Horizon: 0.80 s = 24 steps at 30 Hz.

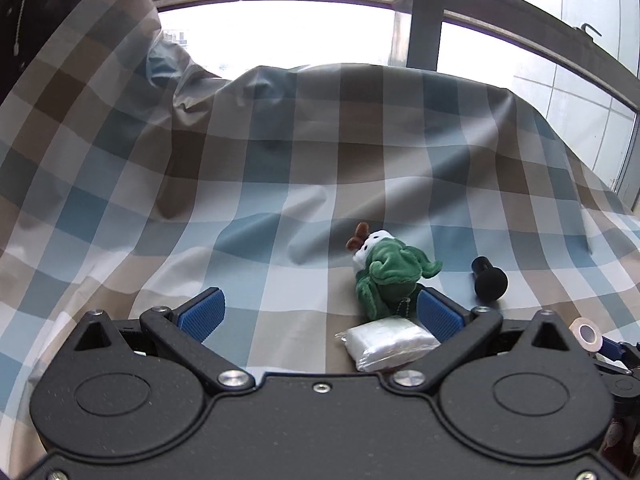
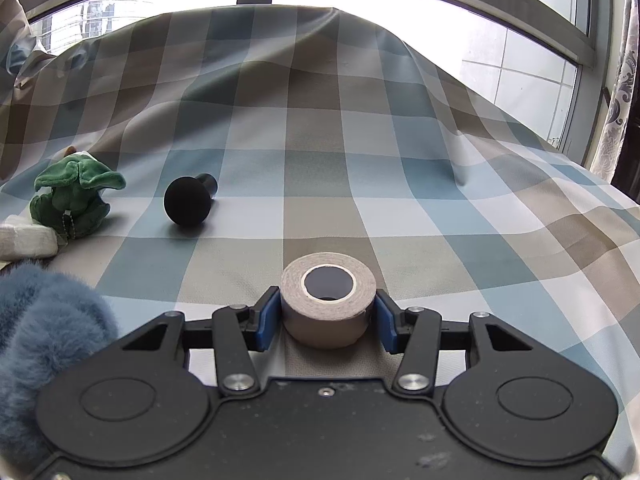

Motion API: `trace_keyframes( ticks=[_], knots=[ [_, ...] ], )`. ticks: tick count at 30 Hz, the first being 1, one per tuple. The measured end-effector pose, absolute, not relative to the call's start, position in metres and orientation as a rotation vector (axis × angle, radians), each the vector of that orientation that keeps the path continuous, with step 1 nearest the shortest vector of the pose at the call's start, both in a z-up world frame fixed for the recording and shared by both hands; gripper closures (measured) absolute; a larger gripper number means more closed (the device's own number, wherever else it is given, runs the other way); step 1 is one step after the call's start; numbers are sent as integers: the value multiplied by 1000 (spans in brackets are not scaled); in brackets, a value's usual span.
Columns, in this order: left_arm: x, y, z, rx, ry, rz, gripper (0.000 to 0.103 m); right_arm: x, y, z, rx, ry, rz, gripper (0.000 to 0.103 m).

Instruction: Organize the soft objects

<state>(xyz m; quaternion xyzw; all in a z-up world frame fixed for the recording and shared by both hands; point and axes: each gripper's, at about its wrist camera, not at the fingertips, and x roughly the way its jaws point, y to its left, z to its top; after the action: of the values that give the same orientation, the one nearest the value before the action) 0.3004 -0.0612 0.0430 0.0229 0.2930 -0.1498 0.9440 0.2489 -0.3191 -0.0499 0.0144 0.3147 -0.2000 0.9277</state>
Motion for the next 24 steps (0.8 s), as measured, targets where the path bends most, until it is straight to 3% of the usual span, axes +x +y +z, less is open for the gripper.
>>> trace_keyframes(
  ticks=[7, 12, 14, 17, 18, 19, 24],
  knots=[
    [336, -120, 20, 165, 863, -300, 4, 249, -319, -50, 32, 646, -409, 54],
    [348, -136, 7, 197, 917, -276, 5, 249, -320, -50, 39, 646, -406, 54],
    [351, -138, 3, 212, 934, -269, 11, 249, -320, -50, 39, 646, -405, 54],
    [352, -134, 0, 201, 950, -274, 36, 248, -320, -50, 40, 646, -406, 54],
    [353, -133, 0, 190, 953, -279, 49, 248, -320, -50, 40, 646, -406, 54],
    [353, -131, 1, 179, 953, -281, 54, 248, -320, -50, 40, 646, -406, 54],
    [334, -119, 23, 155, 837, -278, 54, 248, -321, -49, 42, 646, -403, 55]
  ],
)
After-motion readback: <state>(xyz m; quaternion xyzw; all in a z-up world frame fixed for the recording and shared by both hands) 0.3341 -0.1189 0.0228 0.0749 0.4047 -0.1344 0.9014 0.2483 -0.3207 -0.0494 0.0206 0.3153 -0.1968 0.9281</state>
